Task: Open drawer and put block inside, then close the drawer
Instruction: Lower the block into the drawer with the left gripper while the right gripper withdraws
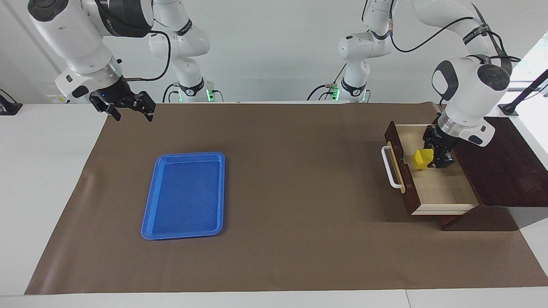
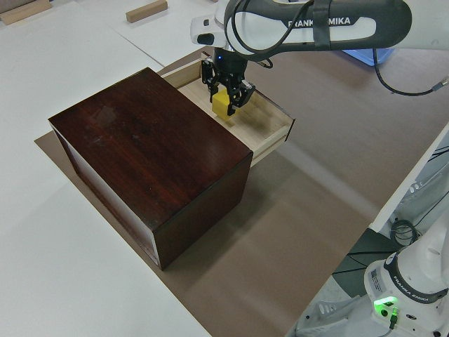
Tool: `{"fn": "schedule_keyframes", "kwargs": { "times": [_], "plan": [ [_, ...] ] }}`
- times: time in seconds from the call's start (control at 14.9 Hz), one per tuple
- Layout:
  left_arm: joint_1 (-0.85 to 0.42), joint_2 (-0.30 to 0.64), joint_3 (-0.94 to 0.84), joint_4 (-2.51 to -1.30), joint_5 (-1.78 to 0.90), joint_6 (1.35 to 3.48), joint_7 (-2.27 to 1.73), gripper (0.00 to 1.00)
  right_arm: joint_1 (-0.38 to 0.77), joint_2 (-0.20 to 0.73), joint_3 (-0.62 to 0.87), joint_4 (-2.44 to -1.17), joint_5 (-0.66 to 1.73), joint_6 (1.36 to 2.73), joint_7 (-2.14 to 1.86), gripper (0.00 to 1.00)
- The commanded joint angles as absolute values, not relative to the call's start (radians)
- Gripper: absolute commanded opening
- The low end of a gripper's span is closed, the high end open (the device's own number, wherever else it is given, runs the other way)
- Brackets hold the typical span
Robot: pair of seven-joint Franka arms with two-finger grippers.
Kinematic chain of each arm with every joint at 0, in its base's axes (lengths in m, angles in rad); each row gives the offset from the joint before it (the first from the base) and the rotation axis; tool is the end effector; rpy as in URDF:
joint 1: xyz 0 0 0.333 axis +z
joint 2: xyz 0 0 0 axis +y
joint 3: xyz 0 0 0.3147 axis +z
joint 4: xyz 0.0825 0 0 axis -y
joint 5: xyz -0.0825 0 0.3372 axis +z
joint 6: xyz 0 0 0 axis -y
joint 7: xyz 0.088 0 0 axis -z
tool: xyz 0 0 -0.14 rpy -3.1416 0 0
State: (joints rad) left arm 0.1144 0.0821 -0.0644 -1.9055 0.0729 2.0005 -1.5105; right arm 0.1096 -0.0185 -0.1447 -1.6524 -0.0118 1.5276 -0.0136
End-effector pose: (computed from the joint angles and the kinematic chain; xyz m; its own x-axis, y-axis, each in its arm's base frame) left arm 0.5386 0.0342 0.4402 0.0396 0.9973 0.0620 0.9992 -0.0402 0.0085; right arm 0.4907 -0.0195 0.5616 0.9941 -0.0215 -0.1064 -0.0208 -0.9998 0.0077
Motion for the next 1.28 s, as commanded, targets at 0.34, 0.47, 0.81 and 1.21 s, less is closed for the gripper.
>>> {"fn": "schedule_keyframes", "kwargs": {
  "times": [0.34, 0.47, 0.81, 1.21],
  "plan": [
    [0.13, 0.031, -0.071, -1.987, 0.057, 2.057, -1.496, 0.87, 0.109, -0.037, -0.129, -1.677, -0.063, 1.536, -0.101, 1.0],
    [0.129, 0.038, -0.071, -1.959, 0.057, 2.045, -1.505, 1.0, 0.113, -0.037, -0.127, -1.677, -0.063, 1.532, -0.1, 1.0],
    [0.017, 0.081, -0.075, -1.792, 0.04, 1.937, -1.616, 1.0, 0.112, -0.038, -0.126, -1.678, -0.052, 1.531, -0.1, 1.0],
    [-0.081, 0.078, -0.074, -1.879, 0.044, 1.983, -1.64, 1.0, 0.114, -0.041, -0.126, -1.681, -0.051, 1.529, -0.094, 1.0]
  ]
}}
